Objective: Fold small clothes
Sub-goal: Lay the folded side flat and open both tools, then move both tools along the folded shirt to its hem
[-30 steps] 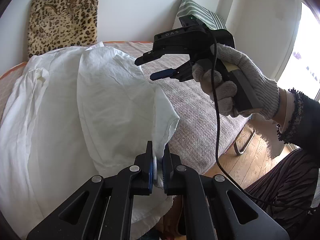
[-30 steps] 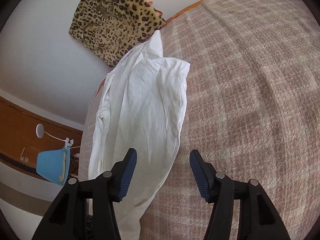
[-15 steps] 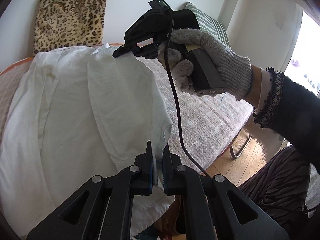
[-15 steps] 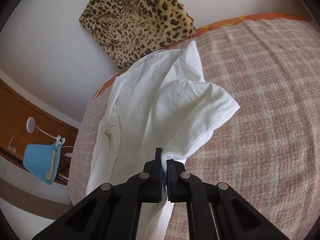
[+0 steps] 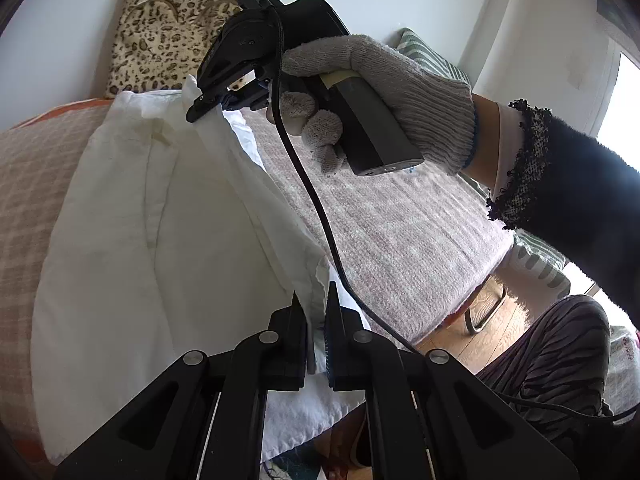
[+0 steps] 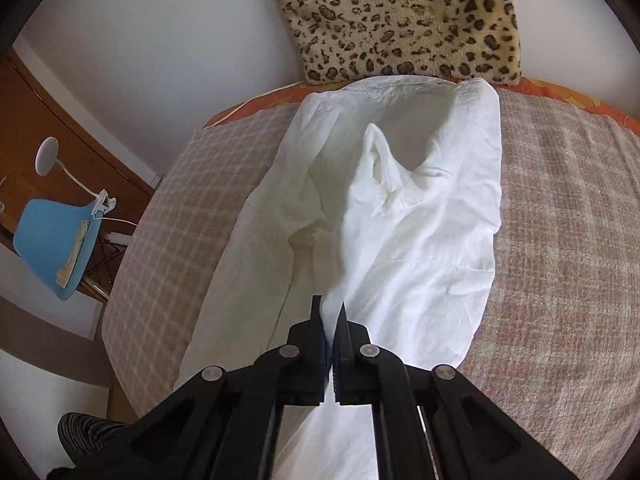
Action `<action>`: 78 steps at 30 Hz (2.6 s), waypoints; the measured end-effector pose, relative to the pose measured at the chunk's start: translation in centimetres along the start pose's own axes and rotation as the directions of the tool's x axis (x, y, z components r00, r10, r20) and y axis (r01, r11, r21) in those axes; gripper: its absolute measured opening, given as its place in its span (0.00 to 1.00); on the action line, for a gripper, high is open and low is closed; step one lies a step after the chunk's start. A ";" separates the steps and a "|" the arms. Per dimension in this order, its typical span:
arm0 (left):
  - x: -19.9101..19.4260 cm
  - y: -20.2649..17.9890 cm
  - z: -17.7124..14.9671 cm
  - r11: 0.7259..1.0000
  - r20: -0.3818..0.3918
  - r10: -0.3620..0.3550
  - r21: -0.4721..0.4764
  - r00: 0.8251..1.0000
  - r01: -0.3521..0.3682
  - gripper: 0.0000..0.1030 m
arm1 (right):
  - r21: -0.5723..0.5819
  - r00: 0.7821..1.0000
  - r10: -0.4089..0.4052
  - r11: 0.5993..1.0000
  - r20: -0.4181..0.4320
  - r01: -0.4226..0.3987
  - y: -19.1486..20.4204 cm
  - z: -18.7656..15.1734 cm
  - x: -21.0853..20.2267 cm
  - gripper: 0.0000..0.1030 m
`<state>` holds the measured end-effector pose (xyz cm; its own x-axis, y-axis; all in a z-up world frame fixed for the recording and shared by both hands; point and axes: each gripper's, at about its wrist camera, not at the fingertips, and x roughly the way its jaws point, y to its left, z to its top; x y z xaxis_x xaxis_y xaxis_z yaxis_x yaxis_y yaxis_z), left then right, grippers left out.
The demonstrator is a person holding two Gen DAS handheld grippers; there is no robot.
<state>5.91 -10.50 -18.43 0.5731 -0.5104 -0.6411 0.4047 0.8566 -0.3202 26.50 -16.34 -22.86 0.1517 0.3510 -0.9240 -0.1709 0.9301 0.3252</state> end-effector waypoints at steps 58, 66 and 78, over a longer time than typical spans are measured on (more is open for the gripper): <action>0.4 6.9 1.4 0.998 -0.239 0.023 0.061 0.971 -0.008 0.09 | -0.038 0.965 -0.016 0.999 -0.260 0.007 2.5 -23.7 -6.9 0.04; 0.4 7.3 0.8 0.998 -0.239 0.011 0.068 0.971 0.005 0.09 | -0.215 0.998 -0.065 0.974 0.008 0.065 4.9 -18.9 -13.0 0.38; -1.9 13.3 2.0 0.988 -0.110 0.146 -0.035 0.983 -0.151 0.09 | -0.223 0.958 -0.207 0.942 0.201 0.250 5.3 -1.2 -2.4 0.30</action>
<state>11.62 1.74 -20.05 0.5441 -0.3679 -0.7541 0.2886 0.9259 -0.2436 24.09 -12.35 -19.17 0.3763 0.1657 -0.9116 -0.3400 0.9399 0.0306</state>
